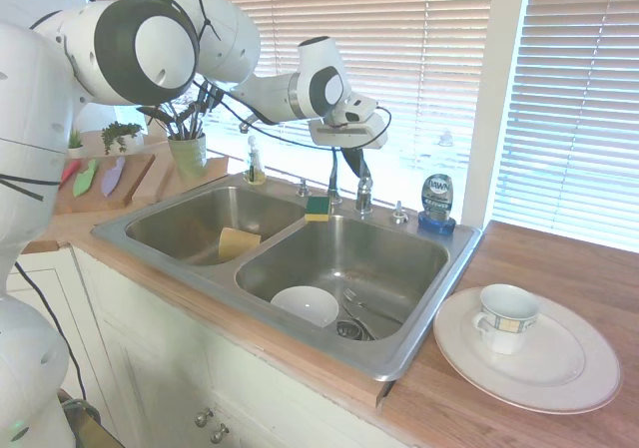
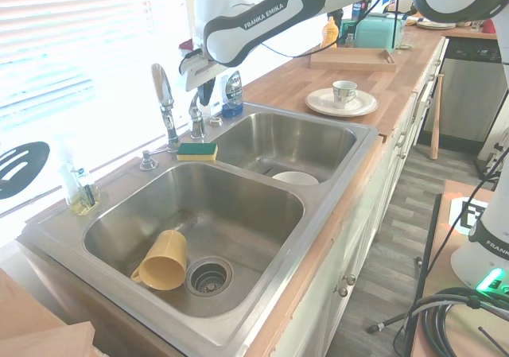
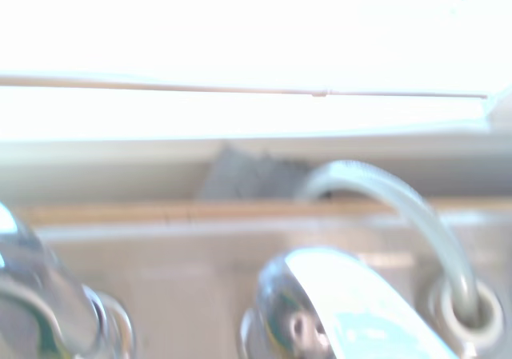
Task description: Turn on the faucet
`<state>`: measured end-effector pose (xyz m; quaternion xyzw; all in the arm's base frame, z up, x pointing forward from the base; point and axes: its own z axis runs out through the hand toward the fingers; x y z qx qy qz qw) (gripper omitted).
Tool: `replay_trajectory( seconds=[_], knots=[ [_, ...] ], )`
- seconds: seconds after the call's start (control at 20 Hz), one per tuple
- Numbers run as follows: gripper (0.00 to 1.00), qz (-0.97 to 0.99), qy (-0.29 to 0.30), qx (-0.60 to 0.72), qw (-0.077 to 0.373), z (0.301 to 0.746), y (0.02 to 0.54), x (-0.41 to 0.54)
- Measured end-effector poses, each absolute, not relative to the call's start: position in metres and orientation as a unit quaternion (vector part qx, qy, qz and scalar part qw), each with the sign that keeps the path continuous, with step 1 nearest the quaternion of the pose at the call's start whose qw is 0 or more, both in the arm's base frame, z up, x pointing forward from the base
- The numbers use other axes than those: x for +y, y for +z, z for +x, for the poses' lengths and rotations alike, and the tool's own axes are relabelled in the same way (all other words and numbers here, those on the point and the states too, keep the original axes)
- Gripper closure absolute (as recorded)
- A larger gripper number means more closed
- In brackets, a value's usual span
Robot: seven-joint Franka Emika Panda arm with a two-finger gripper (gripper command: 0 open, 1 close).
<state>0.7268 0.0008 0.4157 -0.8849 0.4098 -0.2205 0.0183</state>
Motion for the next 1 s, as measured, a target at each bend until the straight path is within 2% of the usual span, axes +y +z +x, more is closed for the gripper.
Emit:
replay_trajectory(
  seconds=[0.25,0.6,0.75,1.0],
  knots=[
    [1.0,-0.877,-0.246,0.411,0.035,0.727,0.421,-0.001],
    [1.0,-0.875,-0.247,0.414,0.036,0.723,0.419,-0.005],
    [1.0,-0.882,-0.217,0.416,0.028,0.718,0.408,-0.006],
    [1.0,-0.892,-0.144,0.429,-0.011,0.702,0.382,-0.012]
  ],
)
